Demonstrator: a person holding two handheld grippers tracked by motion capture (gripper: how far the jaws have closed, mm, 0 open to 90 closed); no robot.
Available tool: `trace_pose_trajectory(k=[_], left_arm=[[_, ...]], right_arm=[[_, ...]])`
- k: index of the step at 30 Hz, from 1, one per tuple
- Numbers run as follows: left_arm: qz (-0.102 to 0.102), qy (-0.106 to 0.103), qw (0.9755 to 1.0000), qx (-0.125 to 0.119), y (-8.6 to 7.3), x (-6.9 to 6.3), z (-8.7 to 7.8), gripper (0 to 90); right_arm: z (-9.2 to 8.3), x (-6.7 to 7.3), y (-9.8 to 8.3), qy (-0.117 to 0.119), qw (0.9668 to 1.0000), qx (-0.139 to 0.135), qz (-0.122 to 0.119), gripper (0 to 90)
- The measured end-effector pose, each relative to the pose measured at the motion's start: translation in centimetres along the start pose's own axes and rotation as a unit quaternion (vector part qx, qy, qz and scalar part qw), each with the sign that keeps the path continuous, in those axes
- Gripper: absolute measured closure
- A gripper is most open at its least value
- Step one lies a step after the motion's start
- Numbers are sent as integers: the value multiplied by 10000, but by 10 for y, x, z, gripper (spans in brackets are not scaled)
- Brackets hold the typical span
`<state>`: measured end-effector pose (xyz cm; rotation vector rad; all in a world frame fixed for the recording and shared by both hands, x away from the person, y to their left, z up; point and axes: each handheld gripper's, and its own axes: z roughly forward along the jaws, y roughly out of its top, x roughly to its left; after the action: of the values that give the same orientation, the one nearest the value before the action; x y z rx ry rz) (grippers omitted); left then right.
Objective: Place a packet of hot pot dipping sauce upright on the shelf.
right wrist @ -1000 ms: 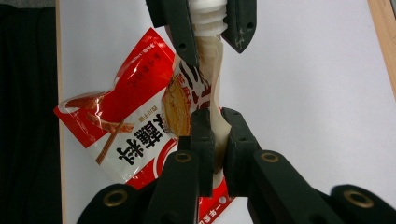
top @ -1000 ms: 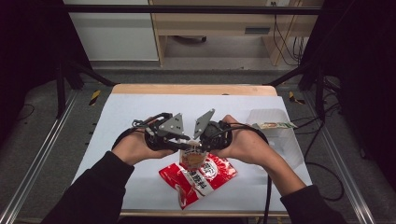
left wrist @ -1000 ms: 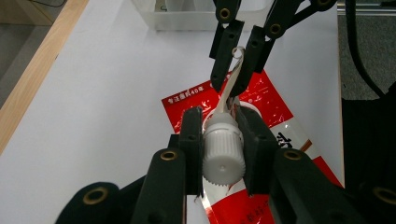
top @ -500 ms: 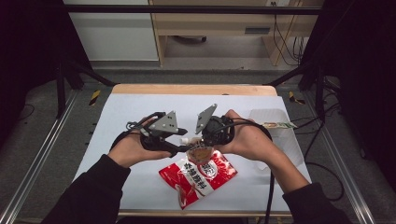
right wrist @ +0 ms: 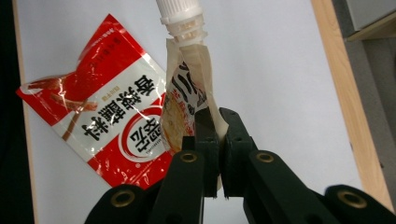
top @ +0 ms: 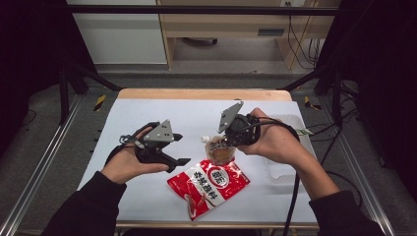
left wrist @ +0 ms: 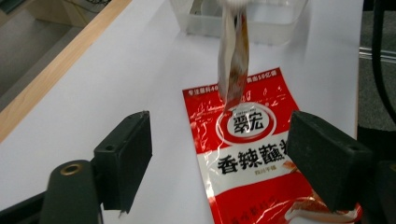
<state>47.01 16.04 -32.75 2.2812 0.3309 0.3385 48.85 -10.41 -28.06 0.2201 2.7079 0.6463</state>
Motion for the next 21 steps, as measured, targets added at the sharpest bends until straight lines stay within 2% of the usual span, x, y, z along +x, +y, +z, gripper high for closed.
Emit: trace_pose_trajectory(k=[6, 13, 17, 19, 21], left_arm=[[-176, 290, 9993, 155, -26, -5, 2, 149], [-456, 503, 9969, 389, -62, -11, 7, 100], [-673, 743, 9944, 339, -81, -12, 6, 88], [-715, 890, 9929, 328, -92, -14, 3, 86], [-869, 916, 9919, 158, -106, -16, 0, 71]], right_arm=[[-15, -9, -7, -161, 9997, -136, 85, 878], [-37, -16, -18, -373, 9987, -294, 193, 878], [-46, -18, -26, -467, 9980, -345, 251, 878], [-51, -19, -31, -507, 9976, -374, 288, 878], [-58, -20, -39, -568, 9965, -465, 393, 878]])
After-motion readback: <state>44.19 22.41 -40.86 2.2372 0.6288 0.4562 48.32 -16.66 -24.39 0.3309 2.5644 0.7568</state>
